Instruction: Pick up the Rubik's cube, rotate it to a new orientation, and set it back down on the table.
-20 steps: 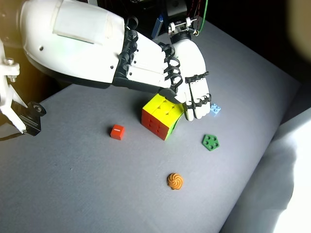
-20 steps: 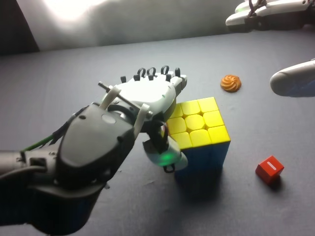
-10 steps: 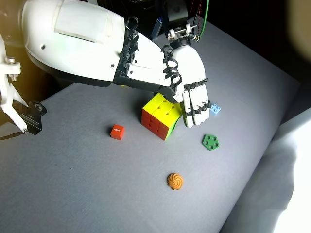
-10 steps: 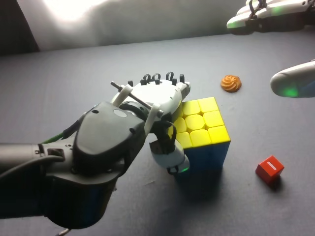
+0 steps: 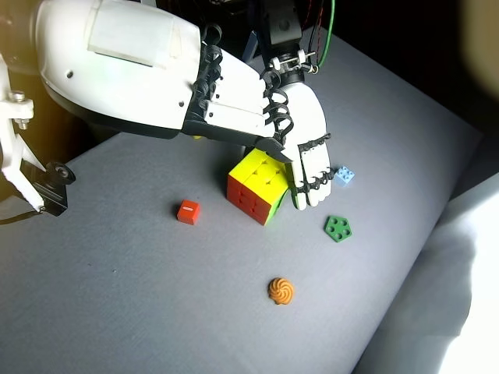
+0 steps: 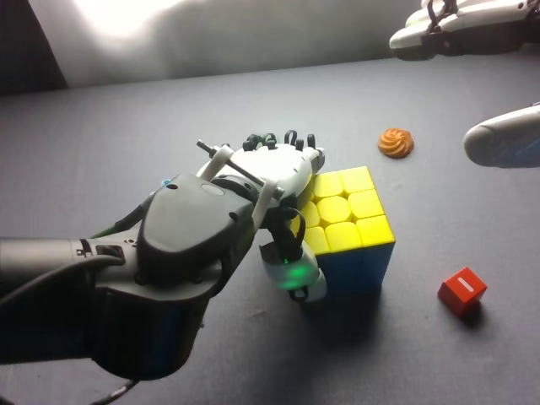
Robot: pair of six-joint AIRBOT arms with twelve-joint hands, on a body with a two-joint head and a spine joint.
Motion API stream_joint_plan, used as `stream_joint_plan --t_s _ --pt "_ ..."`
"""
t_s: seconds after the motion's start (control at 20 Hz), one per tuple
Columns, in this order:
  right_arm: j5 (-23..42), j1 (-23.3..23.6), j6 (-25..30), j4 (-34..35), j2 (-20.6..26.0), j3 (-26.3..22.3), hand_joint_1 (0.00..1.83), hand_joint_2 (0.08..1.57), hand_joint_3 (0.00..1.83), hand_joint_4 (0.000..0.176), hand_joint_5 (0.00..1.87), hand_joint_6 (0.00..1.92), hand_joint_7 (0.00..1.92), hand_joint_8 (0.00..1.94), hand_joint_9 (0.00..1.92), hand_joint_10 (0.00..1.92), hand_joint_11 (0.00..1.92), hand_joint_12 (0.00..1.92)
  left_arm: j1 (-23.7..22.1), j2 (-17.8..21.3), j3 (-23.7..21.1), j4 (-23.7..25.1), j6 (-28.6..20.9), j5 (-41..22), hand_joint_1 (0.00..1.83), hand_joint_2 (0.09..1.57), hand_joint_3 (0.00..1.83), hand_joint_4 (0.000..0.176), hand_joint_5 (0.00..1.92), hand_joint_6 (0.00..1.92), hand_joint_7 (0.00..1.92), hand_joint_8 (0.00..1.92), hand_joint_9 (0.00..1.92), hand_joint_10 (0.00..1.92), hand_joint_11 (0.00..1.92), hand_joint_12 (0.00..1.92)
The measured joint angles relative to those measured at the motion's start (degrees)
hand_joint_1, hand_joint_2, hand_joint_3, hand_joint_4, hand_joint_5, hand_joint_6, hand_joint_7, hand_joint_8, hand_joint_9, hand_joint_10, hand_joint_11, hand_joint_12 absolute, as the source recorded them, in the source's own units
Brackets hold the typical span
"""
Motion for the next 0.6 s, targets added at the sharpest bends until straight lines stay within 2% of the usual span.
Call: stream_joint_plan --t_s 0.25,0.45,0.6 --pt "0.0 0.0 0.0 0.0 0.0 0.0 0.0 1.2 0.0 0.0 0.3 0.0 0.29 0.0 0.23 0.0 0.0 0.54 0.1 -0.5 1.2 -1.3 0.1 0.9 1.15 0.83 0.0 0.0 0.1 0.0 0.0 0.0 0.0 0.0 0.0 0.12" --pt "0.0 0.0 0.0 -0.1 0.0 -0.1 0.0 1.2 0.0 0.0 0.27 0.0 0.27 0.0 0.21 0.0 0.0 0.48 0.0 -1.1 1.9 -2.3 0.1 0.8 1.17 0.82 0.0 0.0 0.07 0.0 0.0 0.0 0.0 0.0 0.0 0.1" --pt "0.0 0.0 0.0 -0.3 0.0 -0.1 0.0 1.21 0.0 0.0 0.31 0.0 0.31 0.01 0.25 0.01 0.0 0.6 -0.2 -1.4 2.4 -3.2 0.2 0.9 1.14 0.83 0.0 0.0 0.08 0.01 0.0 0.0 0.0 0.0 0.0 0.1"
